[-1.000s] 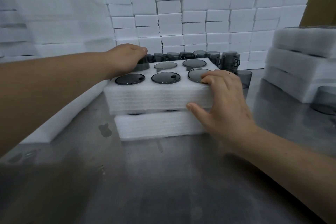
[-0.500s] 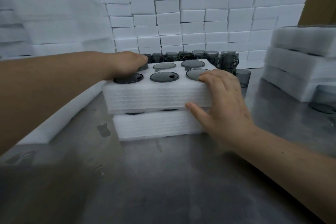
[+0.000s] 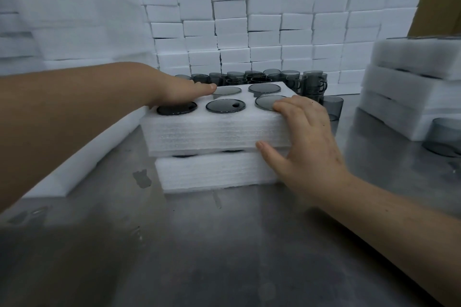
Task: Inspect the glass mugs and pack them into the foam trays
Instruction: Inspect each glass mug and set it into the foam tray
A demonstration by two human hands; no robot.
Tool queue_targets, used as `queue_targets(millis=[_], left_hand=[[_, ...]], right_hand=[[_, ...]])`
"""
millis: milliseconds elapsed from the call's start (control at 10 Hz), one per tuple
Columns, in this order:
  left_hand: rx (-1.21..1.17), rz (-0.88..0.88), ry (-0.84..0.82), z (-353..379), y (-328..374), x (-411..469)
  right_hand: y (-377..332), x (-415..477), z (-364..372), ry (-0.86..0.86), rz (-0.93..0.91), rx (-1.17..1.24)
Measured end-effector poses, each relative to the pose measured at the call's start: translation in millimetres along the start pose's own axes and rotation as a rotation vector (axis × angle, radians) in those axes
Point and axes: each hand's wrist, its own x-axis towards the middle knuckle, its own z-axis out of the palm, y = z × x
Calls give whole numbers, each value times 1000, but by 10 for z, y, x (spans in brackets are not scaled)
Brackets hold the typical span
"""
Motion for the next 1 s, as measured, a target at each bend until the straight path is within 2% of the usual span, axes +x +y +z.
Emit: queue_targets(millis=[100, 200, 300, 400, 500, 600, 700, 800, 1000], left_hand=[[-43, 17, -19, 8, -4, -22], [-71, 25, 31, 41, -30, -61], [-542, 87, 142, 49, -112, 26], [-992, 54, 198, 4, -201, 22], [-1381, -52, 166, 161, -367, -134], [-1478, -58, 149, 440, -450, -285], [-1585, 29, 63, 618, -422, -372], [-1634, 116, 54, 746, -410, -396], [-1629, 264, 20, 853, -509, -414]], right_hand=[[-6, -4, -17, -16, -5, 23], [-9, -27, -22, -14, 36, 136], [0, -61, -3, 50, 126, 261], [42, -50, 16, 39, 214, 329], [115, -58, 58, 5, 301, 462], [144, -53, 82, 41, 367, 581], [167, -31, 104, 39, 433, 663], [179, -40, 139, -30, 513, 774], [247, -26, 185, -87, 785, 1032]])
